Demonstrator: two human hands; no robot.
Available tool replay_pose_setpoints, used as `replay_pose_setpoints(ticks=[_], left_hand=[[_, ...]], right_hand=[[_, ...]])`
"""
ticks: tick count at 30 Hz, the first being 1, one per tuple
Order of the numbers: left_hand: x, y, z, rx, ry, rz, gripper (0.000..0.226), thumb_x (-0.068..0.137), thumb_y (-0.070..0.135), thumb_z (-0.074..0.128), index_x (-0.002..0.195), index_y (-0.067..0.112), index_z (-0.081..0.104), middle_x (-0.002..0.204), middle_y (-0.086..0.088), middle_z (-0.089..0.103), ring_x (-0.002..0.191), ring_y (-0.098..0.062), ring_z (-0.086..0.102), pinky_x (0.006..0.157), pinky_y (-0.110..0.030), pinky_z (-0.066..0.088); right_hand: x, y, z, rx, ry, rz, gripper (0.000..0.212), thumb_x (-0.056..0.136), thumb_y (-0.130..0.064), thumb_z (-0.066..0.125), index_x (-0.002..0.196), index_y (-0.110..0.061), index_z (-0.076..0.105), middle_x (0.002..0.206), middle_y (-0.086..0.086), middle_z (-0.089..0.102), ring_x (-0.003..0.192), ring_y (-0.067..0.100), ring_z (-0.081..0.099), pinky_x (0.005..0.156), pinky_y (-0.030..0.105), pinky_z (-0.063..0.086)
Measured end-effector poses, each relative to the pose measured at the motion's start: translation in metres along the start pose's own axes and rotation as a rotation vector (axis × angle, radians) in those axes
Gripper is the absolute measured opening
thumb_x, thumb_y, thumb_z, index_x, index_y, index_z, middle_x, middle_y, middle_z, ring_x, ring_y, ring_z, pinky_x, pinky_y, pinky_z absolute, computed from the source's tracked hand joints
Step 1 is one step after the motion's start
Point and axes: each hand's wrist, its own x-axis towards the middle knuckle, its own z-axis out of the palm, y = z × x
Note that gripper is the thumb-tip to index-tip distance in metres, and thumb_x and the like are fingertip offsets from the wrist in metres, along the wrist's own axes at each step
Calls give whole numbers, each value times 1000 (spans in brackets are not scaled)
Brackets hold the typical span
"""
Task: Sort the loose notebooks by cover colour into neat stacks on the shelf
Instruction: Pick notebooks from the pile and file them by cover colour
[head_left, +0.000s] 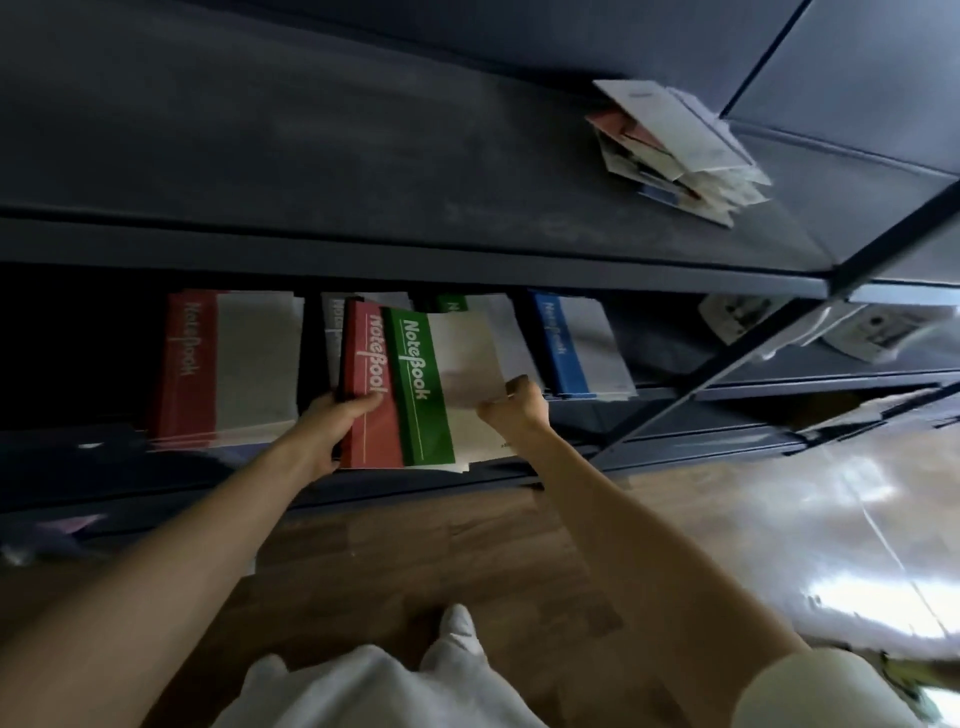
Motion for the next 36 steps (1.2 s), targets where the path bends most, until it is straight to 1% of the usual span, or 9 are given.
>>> replay_pose_setpoints(ticks=[3, 6, 10, 14, 19, 22, 27, 33, 36], left_hand=[[8, -11, 36, -71, 36, -17, 54, 84, 15, 67, 134, 14, 45, 120, -10, 60, 98, -24, 55, 83, -38, 45], [13, -21, 69, -147, 75, 6, 52, 86, 9, 64, 134, 10, 45, 107, -9, 62, 93, -23, 56, 81, -38, 45], [16, -23, 93, -220, 174, 33, 48, 88, 8, 62, 133, 9, 45, 126, -15, 57, 96, -23, 55, 82, -38, 44], [11, -23, 91, -246, 313, 40, 51, 89, 10, 61, 136, 10, 42, 130, -13, 54, 113, -28, 54, 86, -37, 41], [-1, -32, 82, -286, 382, 44, 52, 90, 8, 59, 138, 15, 40, 135, -14, 51, 123, -34, 47, 88, -42, 39], [-4, -39, 79, -292, 427, 37, 54, 89, 7, 59, 138, 15, 40, 134, -14, 51, 123, -36, 47, 88, -43, 38], [-9, -47, 82, -297, 424, 4, 55, 89, 2, 57, 139, 15, 39, 133, -16, 51, 122, -36, 48, 89, -44, 39], [-14, -47, 84, -287, 388, -13, 52, 88, -1, 55, 136, 14, 41, 126, -15, 53, 122, -36, 47, 88, -44, 38], [-14, -45, 83, -271, 343, -4, 52, 86, -5, 55, 134, 12, 42, 129, -16, 52, 122, -37, 47, 95, -47, 38]], right_hand=[[29, 21, -30, 30, -3, 42, 58, 78, -18, 73, 128, -7, 45, 119, 10, 58, 107, 27, 58, 86, 30, 50], [55, 34, -50, -15, 14, 23, 48, 80, -12, 68, 125, -6, 53, 116, 15, 62, 102, 31, 61, 84, 37, 55], [87, 43, -69, 14, 31, -31, 44, 85, -1, 58, 125, -9, 43, 119, 15, 57, 108, 33, 56, 85, 35, 49], [116, 34, -75, -150, -17, -119, 32, 89, 1, 47, 116, -5, 64, 122, 16, 61, 114, 31, 57, 92, 32, 46], [133, 26, -64, -183, -90, -162, 33, 90, 2, 47, 118, -3, 64, 126, 17, 59, 117, 32, 54, 97, 34, 45], [137, 24, -55, -185, -144, -215, 41, 87, 7, 45, 125, -1, 57, 132, 18, 51, 123, 33, 48, 101, 33, 43], [138, 30, -40, -354, -281, -247, 62, 88, 1, 46, 146, -1, 26, 148, 17, 27, 136, 30, 30, 107, 29, 32], [128, 30, -38, -628, -213, -314, 46, 93, -19, 48, 133, 3, 42, 141, 16, 31, 127, 34, 31, 105, 39, 34], [111, 18, -34, -468, -288, -331, 35, 98, -28, 43, 108, 1, 58, 112, 15, 55, 106, 31, 52, 82, 31, 44]])
